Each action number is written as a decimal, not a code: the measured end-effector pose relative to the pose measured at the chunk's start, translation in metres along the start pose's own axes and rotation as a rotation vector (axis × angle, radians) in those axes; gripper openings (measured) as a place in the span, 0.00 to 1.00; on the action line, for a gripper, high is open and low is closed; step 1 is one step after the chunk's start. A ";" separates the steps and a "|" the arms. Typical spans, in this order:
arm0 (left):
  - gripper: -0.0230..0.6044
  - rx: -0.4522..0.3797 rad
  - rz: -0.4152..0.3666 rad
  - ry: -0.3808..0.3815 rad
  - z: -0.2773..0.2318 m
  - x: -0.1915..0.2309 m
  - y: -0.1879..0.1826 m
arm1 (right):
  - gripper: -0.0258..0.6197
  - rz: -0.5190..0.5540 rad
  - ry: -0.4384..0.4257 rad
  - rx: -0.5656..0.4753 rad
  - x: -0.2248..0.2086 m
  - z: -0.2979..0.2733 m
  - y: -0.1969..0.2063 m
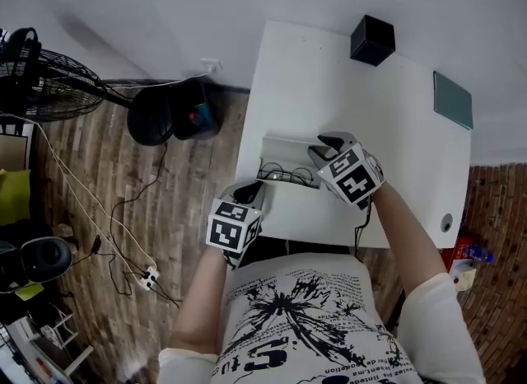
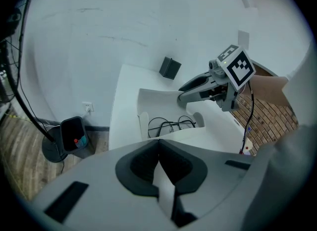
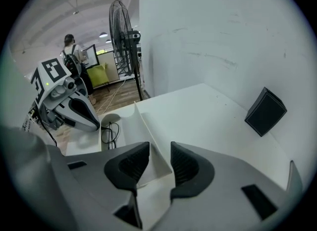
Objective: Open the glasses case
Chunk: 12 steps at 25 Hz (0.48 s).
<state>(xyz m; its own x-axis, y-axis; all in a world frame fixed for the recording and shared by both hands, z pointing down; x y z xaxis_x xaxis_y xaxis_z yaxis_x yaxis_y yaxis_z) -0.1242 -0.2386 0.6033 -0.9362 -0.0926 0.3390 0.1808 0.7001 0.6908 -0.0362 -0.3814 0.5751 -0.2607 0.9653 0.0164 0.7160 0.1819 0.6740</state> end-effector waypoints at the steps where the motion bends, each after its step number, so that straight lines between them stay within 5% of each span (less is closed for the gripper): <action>1: 0.06 0.003 -0.003 0.000 0.000 0.000 0.000 | 0.29 -0.011 0.007 -0.005 0.000 0.003 -0.001; 8: 0.06 -0.047 -0.063 -0.005 0.013 -0.005 -0.015 | 0.32 -0.096 0.090 -0.165 -0.003 0.045 -0.017; 12: 0.06 -0.140 -0.119 0.016 0.030 -0.015 -0.042 | 0.22 -0.147 0.091 -0.295 0.010 0.078 -0.029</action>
<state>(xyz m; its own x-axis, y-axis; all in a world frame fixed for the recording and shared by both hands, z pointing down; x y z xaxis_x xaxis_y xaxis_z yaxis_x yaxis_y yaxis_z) -0.1261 -0.2454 0.5504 -0.9487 -0.1814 0.2588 0.1099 0.5782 0.8084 -0.0090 -0.3626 0.4984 -0.4137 0.9096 -0.0396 0.4521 0.2430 0.8582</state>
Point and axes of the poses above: the fingertips, and each gripper's own axes: z backward along the fingers, x to its left, y out of its underside, the point moved 3 cm from there along z, backward along the fingers, and after that the axes turned 8 degrees about -x, right-handed, at the moved point
